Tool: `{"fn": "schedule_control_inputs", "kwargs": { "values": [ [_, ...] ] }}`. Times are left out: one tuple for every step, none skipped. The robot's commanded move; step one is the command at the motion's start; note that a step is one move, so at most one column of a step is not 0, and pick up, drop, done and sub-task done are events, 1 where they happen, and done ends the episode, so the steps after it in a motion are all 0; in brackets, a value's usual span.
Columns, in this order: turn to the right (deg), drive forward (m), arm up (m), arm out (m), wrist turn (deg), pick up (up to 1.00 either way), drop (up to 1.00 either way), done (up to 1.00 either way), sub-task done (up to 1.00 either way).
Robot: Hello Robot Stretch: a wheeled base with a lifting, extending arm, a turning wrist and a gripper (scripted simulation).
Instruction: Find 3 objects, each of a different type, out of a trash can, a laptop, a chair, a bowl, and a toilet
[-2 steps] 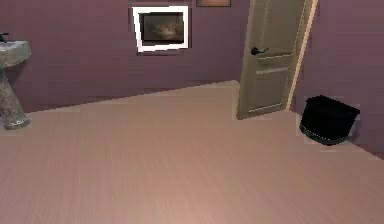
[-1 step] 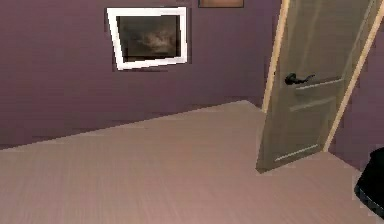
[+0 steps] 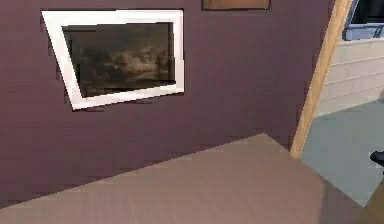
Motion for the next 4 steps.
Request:
{"fn": "schedule_control_inputs", "kwargs": {
  "values": [
    [0.0,0.55,0.0,0.0,0.0,0.0,0.0,0.0,0.0],
    [27.0,0.0,0.0,0.0,0.0,0.0,0.0,0.0,0.0],
    [0.0,0.6,0.0,0.0,0.0,0.0,0.0,0.0,0.0],
    [45.0,0.0,0.0,0.0,0.0,0.0,0.0,0.0,0.0]
  ]
}}
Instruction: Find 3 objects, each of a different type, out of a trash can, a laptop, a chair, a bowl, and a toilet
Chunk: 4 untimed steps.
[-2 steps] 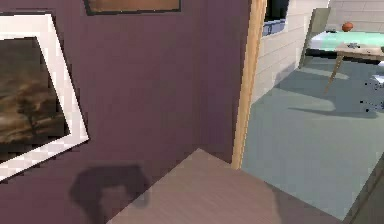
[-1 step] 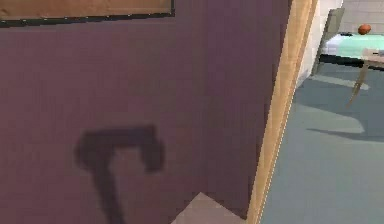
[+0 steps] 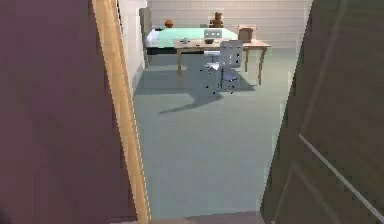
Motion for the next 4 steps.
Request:
{"fn": "schedule_control_inputs", "kwargs": {
  "values": [
    [0.0,1.0,0.0,0.0,0.0,0.0,0.0,0.0,0.0],
    [12.0,0.0,0.0,0.0,0.0,0.0,0.0,0.0,0.0],
    [0.0,0.2,0.0,0.0,0.0,0.0,0.0,0.0,0.0],
    [-3.0,0.0,0.0,0.0,0.0,0.0,0.0,0.0,0.0]
  ]
}}
